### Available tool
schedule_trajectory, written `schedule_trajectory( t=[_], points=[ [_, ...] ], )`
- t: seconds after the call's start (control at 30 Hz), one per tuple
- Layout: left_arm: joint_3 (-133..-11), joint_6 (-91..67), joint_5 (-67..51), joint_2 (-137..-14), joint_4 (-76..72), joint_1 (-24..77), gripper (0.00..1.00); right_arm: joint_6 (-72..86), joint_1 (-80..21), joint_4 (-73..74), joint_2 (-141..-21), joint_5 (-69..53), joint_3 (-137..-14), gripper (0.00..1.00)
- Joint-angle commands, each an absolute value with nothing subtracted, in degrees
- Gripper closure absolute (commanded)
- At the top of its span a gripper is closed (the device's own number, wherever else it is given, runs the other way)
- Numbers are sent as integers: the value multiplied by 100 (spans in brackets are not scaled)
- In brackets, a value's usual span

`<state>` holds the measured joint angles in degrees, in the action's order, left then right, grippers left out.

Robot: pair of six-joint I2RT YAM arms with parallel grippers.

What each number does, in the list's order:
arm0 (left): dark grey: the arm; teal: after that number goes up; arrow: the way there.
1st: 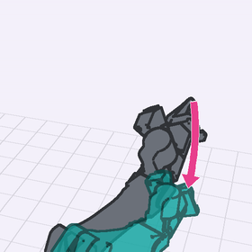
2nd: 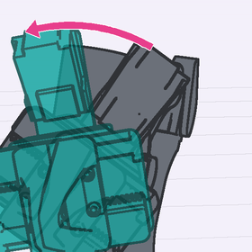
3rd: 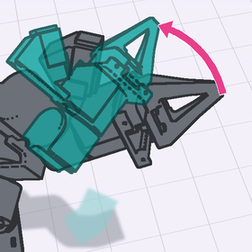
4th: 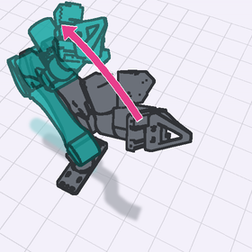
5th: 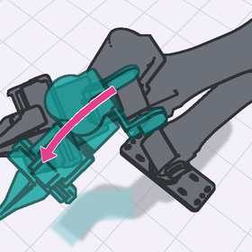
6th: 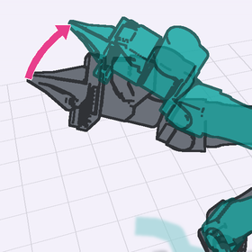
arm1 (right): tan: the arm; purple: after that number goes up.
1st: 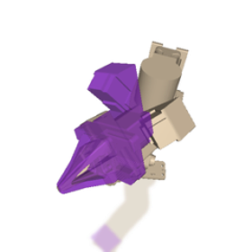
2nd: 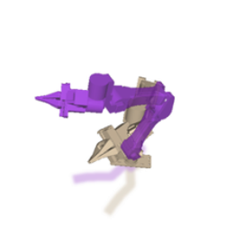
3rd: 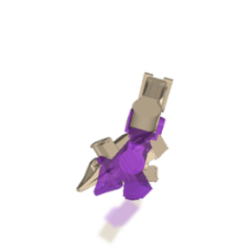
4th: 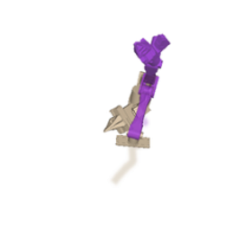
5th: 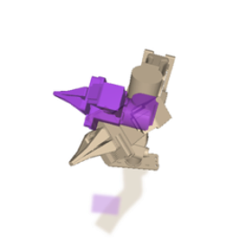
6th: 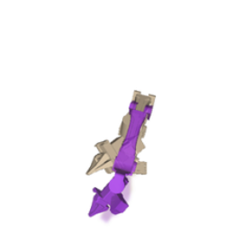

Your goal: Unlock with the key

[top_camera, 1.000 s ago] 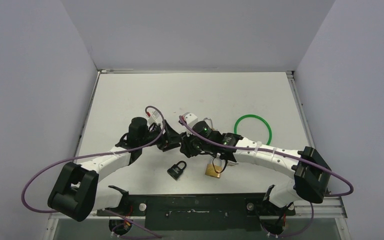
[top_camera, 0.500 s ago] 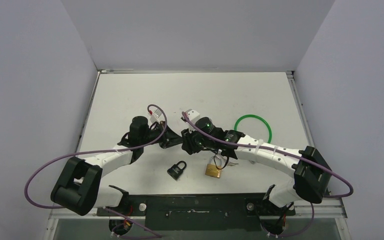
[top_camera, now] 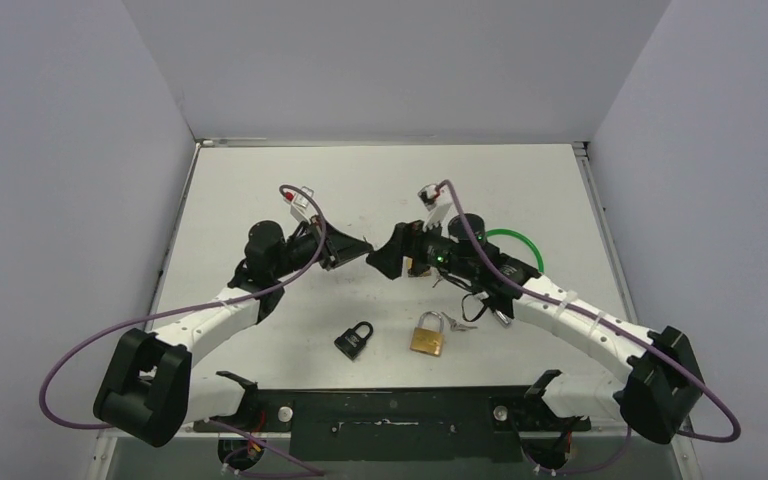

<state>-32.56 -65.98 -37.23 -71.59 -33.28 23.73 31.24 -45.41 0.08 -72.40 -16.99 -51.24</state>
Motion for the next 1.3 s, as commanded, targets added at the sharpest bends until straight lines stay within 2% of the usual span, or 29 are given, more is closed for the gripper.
schedule_trajectory(
  t=[0.0, 0.3, 0.57, 0.73, 0.93, 1.03, 1.07, 1.1, 1.2, 1.23, 1.27],
  points=[
    [-3543, -7077, -3553, -6988, -4401, 2278, 100, 4303, -3901, -1684, -6739, -2576, -4768, 14],
    [-3818, -7855, -3577, -7044, -5125, 2268, 100, 5443, -3560, -2779, -6916, -3275, -4582, 23],
    [-3800, -8033, -3488, -7049, -5330, 2276, 100, 5717, -3552, -3310, -7172, -3581, -4632, 48],
    [-3723, -8074, -3465, -7031, -5392, 2277, 100, 5935, -3549, -3658, -7333, -3691, -4655, 56],
    [-3687, -8087, -3403, -7002, -5432, 2276, 100, 6061, -3543, -3874, -7478, -3811, -4685, 81],
    [-3652, -8085, -3381, -6965, -5428, 2276, 100, 6048, -3523, -3831, -7467, -3779, -4665, 98],
    [-3634, -8045, -3357, -6923, -5366, 2279, 97, 6039, -3507, -3802, -7456, -3746, -4645, 100],
    [-3612, -7979, -3313, -6901, -5254, 2269, 87, 6013, -3480, -3763, -7435, -3718, -4622, 100],
    [-3608, -7405, -3089, -6603, -4371, 2252, 41, 5850, -3368, -3442, -7343, -3624, -4563, 100],
    [-3654, -7049, -2976, -6465, -3792, 2248, 27, 5766, -3319, -3230, -7292, -3564, -4543, 100],
    [-3744, -6624, -2785, -6312, -3102, 2254, 18, 5661, -3260, -3027, -7234, -3500, -4517, 100]
  ],
)
